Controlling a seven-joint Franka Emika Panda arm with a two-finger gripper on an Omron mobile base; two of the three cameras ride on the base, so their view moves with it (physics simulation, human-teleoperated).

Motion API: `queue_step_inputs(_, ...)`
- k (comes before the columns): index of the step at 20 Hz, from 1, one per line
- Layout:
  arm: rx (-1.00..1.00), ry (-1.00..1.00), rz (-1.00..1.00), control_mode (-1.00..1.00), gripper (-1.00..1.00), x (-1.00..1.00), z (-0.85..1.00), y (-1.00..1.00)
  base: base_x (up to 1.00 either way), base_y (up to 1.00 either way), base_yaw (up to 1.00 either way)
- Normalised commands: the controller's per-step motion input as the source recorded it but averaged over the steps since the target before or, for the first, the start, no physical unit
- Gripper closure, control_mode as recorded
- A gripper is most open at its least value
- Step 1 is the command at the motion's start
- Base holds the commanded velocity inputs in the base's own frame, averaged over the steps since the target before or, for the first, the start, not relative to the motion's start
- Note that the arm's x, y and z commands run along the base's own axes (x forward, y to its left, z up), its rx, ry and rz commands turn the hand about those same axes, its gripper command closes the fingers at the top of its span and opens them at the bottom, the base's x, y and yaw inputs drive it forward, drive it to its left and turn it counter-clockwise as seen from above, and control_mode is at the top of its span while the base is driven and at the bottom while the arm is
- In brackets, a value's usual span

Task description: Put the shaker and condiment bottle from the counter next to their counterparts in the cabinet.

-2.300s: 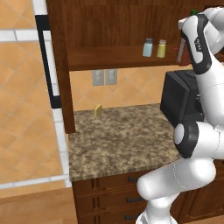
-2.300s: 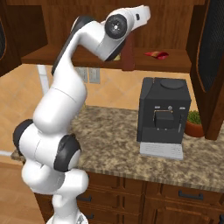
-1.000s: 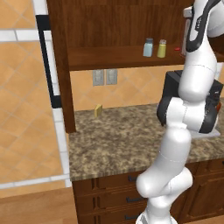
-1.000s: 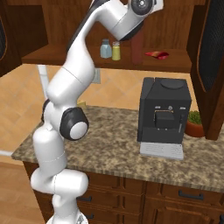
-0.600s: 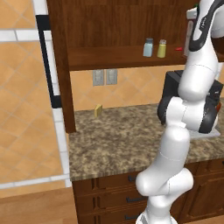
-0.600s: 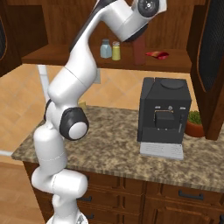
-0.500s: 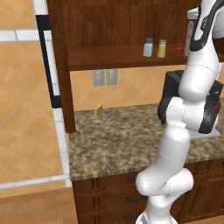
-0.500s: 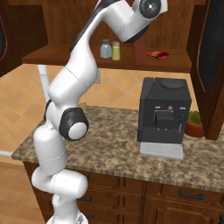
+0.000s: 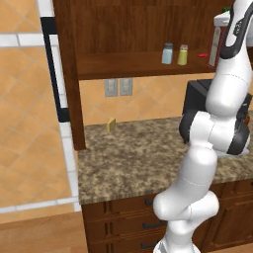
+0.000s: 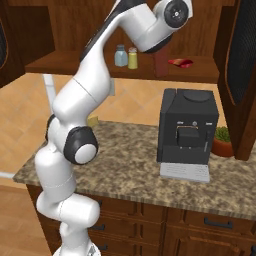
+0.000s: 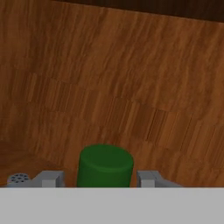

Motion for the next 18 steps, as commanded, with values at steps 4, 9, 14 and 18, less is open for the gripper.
queue_step_inputs(4, 0.0, 0.0, 0.01, -1.0, 1.0, 0.5, -0.19, 0.0, 0.0, 0.0, 0.0)
queue_step_inputs(9, 0.0, 0.0, 0.02, -1.0, 1.0, 0.59, -0.17, 0.0, 0.0, 0.0, 0.0)
queue_step_inputs(14, 0.0, 0.0, 0.02, -1.0, 1.0, 0.63, -0.21, 0.0, 0.0, 0.0, 0.0)
queue_step_inputs(18, 0.0, 0.0, 0.01, -1.0, 1.0, 0.75, -0.26, -0.01, 0.0, 0.0, 0.0)
